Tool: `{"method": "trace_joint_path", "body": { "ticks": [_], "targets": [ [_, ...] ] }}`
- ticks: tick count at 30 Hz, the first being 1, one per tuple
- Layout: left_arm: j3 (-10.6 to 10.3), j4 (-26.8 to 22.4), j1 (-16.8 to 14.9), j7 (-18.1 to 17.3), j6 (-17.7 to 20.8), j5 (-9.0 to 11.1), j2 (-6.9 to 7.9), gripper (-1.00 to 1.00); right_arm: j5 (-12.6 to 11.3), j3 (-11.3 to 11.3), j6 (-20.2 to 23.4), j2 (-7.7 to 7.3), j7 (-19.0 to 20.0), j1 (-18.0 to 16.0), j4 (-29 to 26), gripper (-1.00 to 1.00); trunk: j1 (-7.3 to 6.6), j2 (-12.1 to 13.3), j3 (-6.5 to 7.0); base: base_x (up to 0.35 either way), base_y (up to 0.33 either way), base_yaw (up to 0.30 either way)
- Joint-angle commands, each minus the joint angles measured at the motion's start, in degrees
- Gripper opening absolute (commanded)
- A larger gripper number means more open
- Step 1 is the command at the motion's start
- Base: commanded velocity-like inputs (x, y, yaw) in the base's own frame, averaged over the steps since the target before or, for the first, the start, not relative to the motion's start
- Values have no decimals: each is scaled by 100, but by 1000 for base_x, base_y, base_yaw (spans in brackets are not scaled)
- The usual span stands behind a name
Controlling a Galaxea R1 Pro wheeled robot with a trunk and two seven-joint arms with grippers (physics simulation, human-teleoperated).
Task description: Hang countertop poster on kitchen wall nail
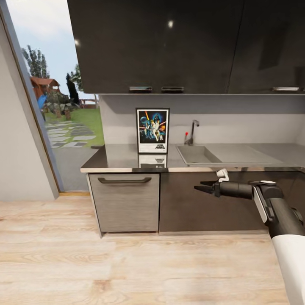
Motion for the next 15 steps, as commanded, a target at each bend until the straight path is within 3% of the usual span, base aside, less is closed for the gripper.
{"method": "trace_joint_path", "body": {
  "ticks": [1, 15],
  "targets": [
    [5, -4, 0, -2, -11, 0, 0, 100, -4, -10, 53, -1, 23, -7, 1, 100, 3, -3, -6, 321, 0, 0],
    [9, -4, 0, -8, -9, 0, 1, 100, -5, -23, 53, 6, 148, -11, -46, 100, 3, -3, -6, 331, 0, 0]
  ]
}}
